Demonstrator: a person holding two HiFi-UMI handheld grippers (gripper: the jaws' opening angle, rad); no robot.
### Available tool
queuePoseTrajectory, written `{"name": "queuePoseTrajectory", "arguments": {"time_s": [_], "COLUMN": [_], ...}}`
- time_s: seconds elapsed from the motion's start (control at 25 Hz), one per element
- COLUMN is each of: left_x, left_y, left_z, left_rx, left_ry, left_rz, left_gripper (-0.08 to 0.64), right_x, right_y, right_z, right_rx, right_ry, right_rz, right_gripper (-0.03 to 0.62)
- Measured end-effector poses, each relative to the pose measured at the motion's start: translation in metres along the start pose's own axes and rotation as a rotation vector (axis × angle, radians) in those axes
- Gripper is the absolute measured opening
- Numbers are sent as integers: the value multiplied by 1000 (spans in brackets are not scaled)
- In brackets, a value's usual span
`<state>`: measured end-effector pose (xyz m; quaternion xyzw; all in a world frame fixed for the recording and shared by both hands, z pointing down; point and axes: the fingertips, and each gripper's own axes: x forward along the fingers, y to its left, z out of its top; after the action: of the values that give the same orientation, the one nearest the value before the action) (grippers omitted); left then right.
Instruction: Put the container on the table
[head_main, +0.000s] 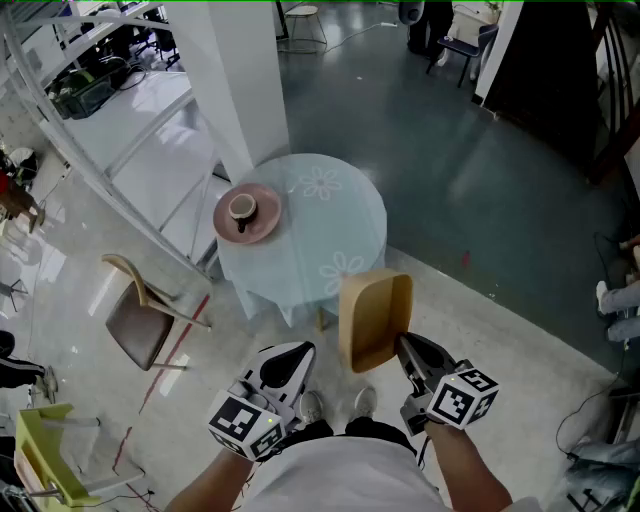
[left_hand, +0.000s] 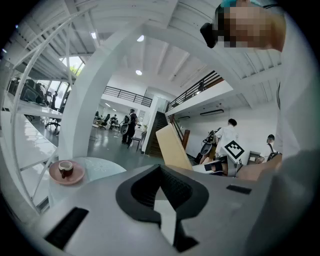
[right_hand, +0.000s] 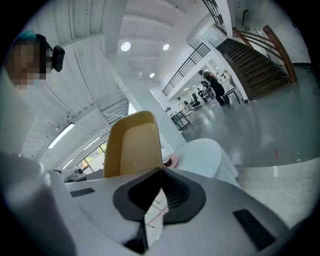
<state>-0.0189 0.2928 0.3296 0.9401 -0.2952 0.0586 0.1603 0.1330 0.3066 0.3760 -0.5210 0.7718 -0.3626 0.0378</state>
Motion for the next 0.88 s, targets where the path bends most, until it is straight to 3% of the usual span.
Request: {"name": "queuePoseTrajectory", "arguments": {"time_s": [0.88], "left_x": [13], "left_y": [-19], "left_z": [-8], "left_rx": [1], "left_ry": [22], "left_rz": [16], "left_gripper": [21], "right_x": [-12], "right_y": [-20], "right_z": [1], "right_rx": [34], "right_ry": [8], "right_rz": [12], "right_gripper": [28]}}
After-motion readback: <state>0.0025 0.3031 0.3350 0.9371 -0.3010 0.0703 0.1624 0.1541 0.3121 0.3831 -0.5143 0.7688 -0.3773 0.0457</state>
